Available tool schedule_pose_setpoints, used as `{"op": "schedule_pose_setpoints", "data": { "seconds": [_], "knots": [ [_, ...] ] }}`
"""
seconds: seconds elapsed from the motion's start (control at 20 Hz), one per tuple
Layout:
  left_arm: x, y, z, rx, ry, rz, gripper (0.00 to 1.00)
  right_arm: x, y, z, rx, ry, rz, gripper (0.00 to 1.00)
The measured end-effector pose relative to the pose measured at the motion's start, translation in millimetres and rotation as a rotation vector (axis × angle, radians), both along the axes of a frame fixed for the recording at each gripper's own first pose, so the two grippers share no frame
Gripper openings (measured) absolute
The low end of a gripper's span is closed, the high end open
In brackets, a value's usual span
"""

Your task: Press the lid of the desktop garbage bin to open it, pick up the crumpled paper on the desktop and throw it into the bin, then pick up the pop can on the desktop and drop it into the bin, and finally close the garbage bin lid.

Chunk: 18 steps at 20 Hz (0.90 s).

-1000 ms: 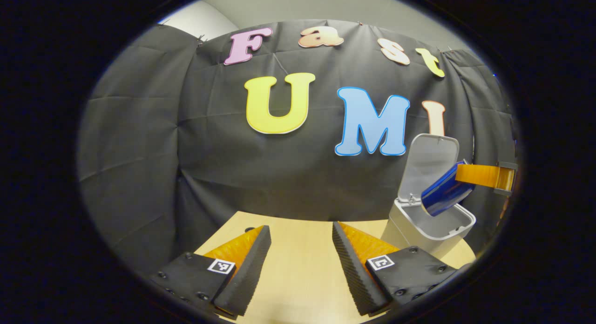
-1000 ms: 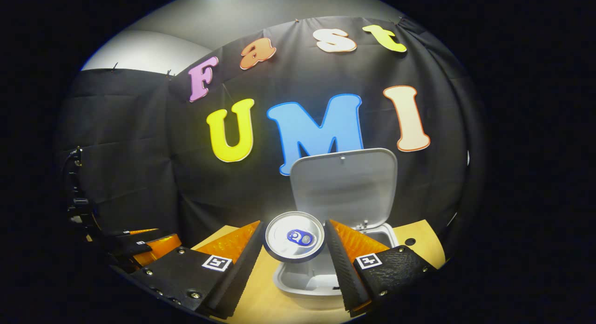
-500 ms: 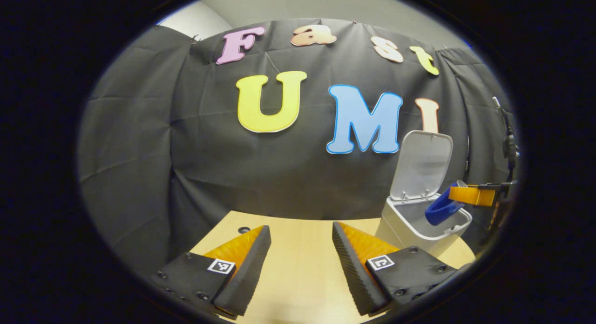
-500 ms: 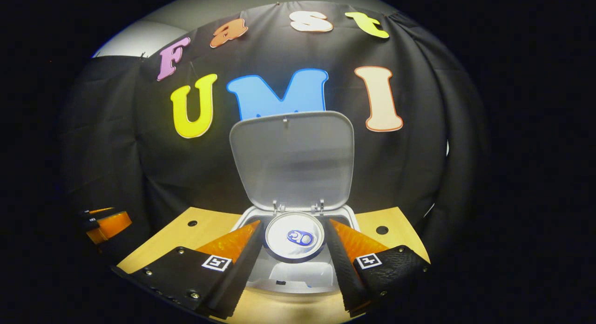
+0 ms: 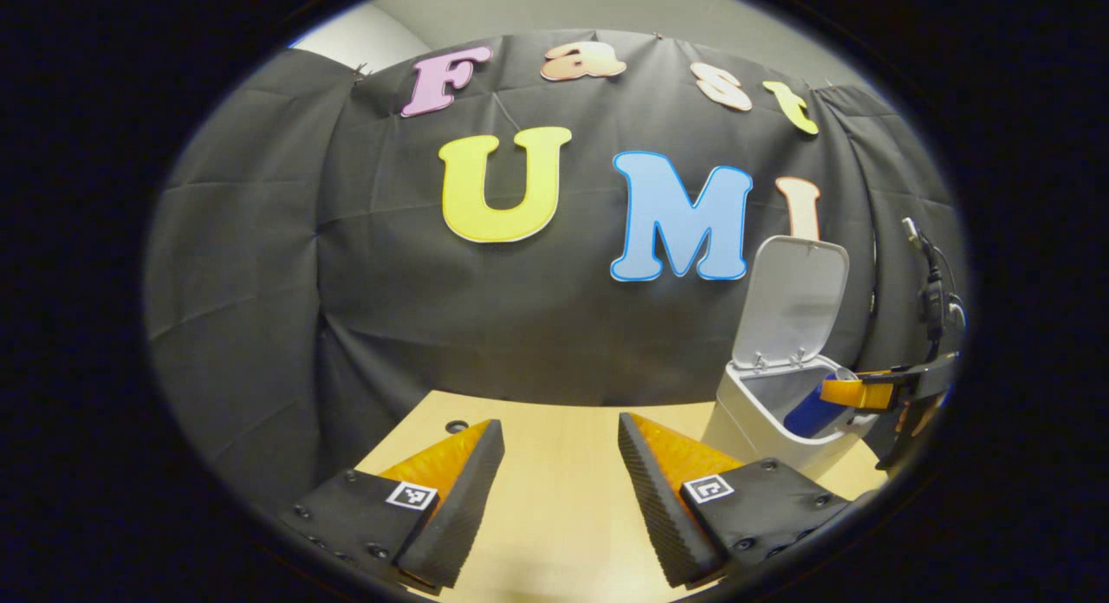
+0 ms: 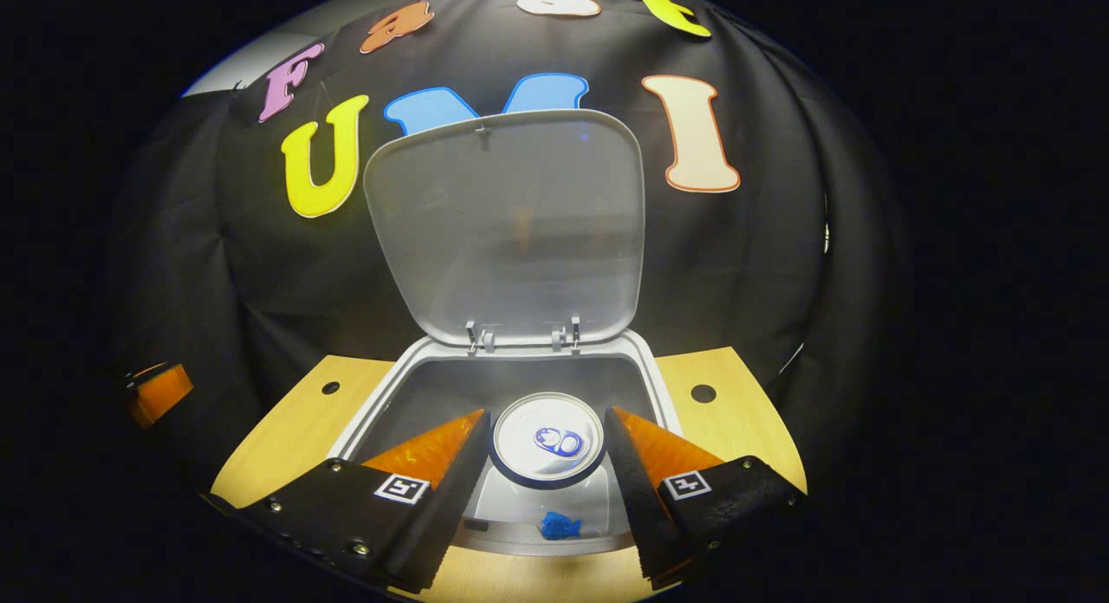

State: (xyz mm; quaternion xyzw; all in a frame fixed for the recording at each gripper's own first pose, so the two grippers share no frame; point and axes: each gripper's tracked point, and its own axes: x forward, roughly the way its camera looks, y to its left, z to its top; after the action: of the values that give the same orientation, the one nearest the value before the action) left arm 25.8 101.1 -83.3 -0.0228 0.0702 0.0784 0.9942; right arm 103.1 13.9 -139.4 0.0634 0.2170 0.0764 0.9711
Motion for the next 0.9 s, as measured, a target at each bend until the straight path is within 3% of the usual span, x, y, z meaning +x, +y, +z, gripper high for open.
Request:
{"op": "schedule_pose_setpoints", "data": {
  "seconds": [0.15,0.2,0.25,0.45,0.5,0.6,0.75,0.8,0.9],
  "knots": [
    [4.2,-0.1,-2.3,0.002,0.006,-0.001,0.84,3.6,-0.3,-2.7,0.006,0.011,-0.005,0.84],
    [6.7,-0.8,-3.2,0.002,0.008,-0.003,0.88,3.5,1.0,-2.9,0.008,0.01,-0.006,0.84],
    [7.9,-1.7,-3.6,0.002,0.009,-0.006,0.83,4.2,0.9,-1.5,0.009,0.009,-0.008,0.84],
    [13.6,-6.1,-6.0,0.0,0.014,-0.018,0.93,5.6,0.4,6.0,0.004,-0.005,-0.011,0.84],
    [16.0,-6.8,-6.9,-0.001,0.015,-0.02,0.93,6.2,0.4,9.1,-0.001,-0.013,-0.011,0.84],
    [19.0,-9.5,-8.5,0.001,0.018,-0.027,0.84,8.2,0.0,19.1,-0.007,-0.034,-0.012,0.84],
    [23.2,-13.9,-8.6,0.004,0.02,-0.039,0.93,12.3,-0.1,39.3,-0.01,-0.071,-0.014,0.84],
    [25.6,-15.0,-8.5,0.005,0.021,-0.043,0.83,13.3,-0.4,45.7,-0.013,-0.086,-0.017,0.84],
    [29.2,-16.9,-8.3,0.006,0.021,-0.048,0.88,16.8,-1.4,60.8,-0.019,-0.117,-0.024,0.84]
  ]
}}
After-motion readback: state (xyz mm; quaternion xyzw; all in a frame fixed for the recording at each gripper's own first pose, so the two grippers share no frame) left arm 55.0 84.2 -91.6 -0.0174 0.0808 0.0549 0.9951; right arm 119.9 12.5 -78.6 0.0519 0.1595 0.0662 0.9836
